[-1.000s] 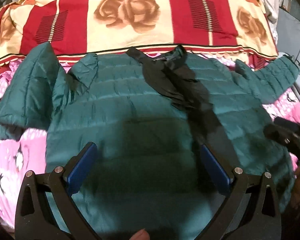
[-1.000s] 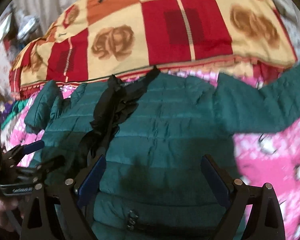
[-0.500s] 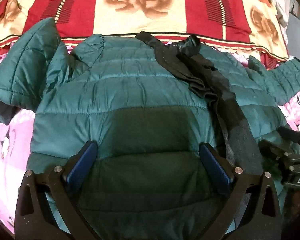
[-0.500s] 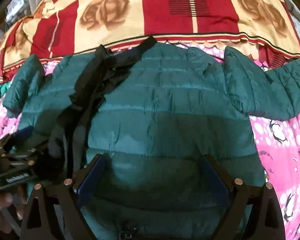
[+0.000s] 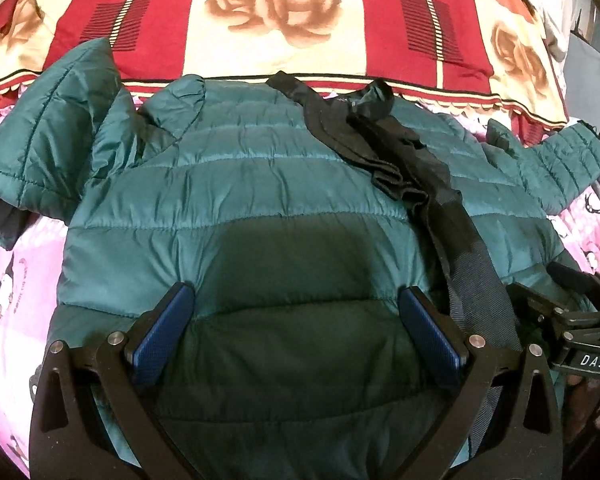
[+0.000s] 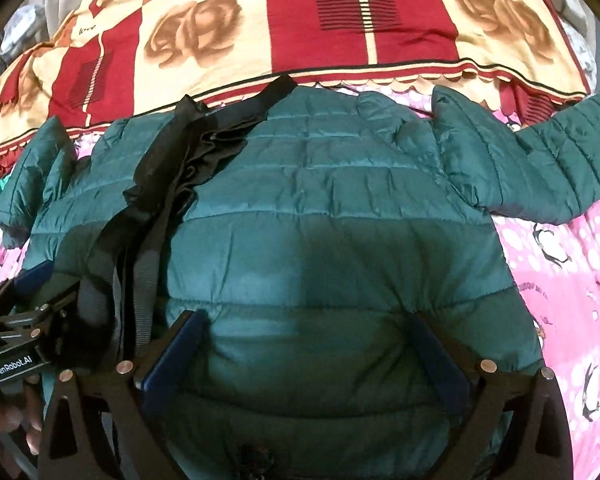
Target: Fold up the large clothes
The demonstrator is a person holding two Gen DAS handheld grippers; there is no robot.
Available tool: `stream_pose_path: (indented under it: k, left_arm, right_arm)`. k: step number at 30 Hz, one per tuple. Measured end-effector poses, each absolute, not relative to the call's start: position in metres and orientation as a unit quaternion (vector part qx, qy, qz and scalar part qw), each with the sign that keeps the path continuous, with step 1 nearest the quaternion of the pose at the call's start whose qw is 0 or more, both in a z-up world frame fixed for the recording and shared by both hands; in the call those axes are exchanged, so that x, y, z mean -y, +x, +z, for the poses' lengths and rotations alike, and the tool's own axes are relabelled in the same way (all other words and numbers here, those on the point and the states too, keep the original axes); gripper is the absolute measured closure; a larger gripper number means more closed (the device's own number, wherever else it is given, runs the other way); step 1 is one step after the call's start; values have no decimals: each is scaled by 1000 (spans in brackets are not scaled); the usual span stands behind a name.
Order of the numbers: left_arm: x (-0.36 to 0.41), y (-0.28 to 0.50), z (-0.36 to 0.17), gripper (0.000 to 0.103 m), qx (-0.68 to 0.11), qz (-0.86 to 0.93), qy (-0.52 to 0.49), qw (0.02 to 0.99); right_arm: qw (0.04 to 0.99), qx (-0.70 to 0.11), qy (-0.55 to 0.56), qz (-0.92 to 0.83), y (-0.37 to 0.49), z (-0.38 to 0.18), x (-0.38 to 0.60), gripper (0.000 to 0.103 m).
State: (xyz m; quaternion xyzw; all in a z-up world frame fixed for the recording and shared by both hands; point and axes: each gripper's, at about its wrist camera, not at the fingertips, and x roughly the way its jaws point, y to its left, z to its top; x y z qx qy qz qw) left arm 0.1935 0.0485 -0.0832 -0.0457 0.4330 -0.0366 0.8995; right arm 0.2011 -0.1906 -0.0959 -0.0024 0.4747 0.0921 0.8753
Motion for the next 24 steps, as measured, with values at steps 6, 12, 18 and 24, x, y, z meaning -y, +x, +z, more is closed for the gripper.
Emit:
stream_pose_path:
  k: [6,12,18,24]
  left_arm:
    - [-53,192,-81,0,-417,-41,-64,906]
    - [-54,191,-81,0,-418,-42,-66,905]
    - [-47,191,-83,0,-422,-32,-41,905]
    - [-47,191,-84,0,-422,-32,-41,905]
  right_arm:
    - [877,-471,-10,94,199,-97,191,0]
    - [878,-467,-16,104,199,-98,192,0]
    - [878,-463,-9,118,197,-97,196,0]
    - [874,-467,-14,134,197,-96,201,0]
